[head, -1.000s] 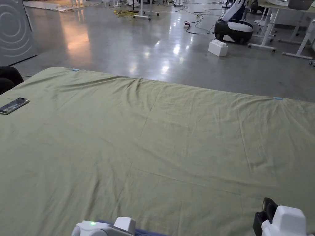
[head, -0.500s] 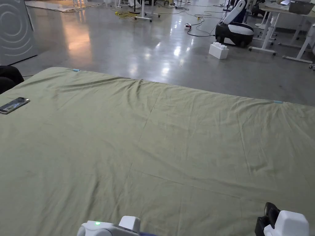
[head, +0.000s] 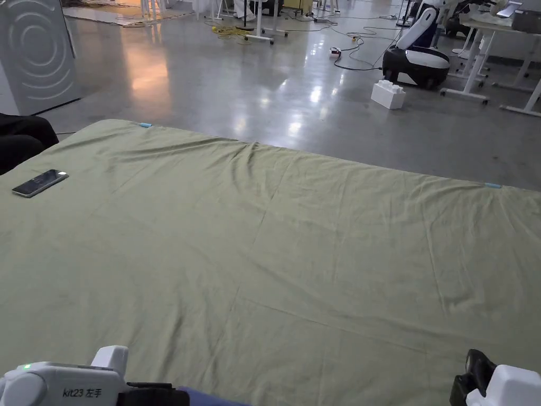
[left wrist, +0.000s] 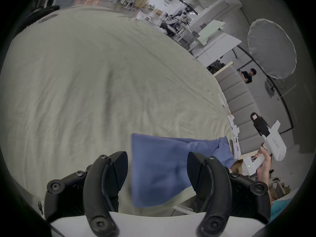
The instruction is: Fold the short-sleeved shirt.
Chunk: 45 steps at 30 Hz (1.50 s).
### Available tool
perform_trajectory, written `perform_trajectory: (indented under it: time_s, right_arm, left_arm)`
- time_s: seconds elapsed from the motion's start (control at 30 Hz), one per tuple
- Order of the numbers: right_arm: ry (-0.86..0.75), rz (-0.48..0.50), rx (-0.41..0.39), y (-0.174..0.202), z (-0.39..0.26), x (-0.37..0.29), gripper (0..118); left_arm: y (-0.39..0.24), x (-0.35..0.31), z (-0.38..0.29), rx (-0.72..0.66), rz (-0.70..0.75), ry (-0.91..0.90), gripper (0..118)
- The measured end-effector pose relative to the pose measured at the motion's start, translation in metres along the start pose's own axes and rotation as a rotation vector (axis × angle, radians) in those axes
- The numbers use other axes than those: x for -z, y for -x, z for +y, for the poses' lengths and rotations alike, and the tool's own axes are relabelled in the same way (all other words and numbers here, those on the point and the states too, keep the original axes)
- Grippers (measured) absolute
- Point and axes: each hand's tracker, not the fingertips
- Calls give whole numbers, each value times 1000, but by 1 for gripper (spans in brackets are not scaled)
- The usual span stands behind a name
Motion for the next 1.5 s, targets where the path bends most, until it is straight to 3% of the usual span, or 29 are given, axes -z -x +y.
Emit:
perform_trajectory:
  time_s: [0.37,0.47,0.53,0.57,0.6,0.63,0.93,1.1,1.3,1.4,1.5]
  right_arm:
    - [4,-8,-4,4,3,-6,1]
    - [0,-12,-8,4,3,-8,1]
    - [-2,-12,-11,4,3,-9,1]
    - [-2,-11,-10,5,4,-9,1]
    - [-3,-11,-13,5,4,-9,1]
    - [-2,-11,-16,6,4,-8,1]
    - [-7,-8,-25,5,5,-9,1]
    - [-10,-12,-25,1,5,-7,1]
    - [-11,-6,-21,0,5,-5,1]
    - [-14,0,-16,1,4,-4,1]
    - [-14,7,-8,3,4,-3,1]
  left_arm:
    - [38,52,-24,-206,-374,20,74]
    - [32,58,-29,-162,-356,-5,72]
    - [27,59,-30,-141,-335,-12,64]
    - [24,60,-29,-136,-324,-4,54]
    - [24,62,-28,-128,-289,8,32]
    - [22,63,-28,-119,-270,15,18]
    - [-7,26,-5,-67,-224,-15,13]
    - [-22,-22,19,52,-75,-61,13]
    - [-30,-82,48,81,214,-82,13]
    - [-53,-88,51,154,396,-61,13]
    - [-74,-78,47,191,442,-27,13]
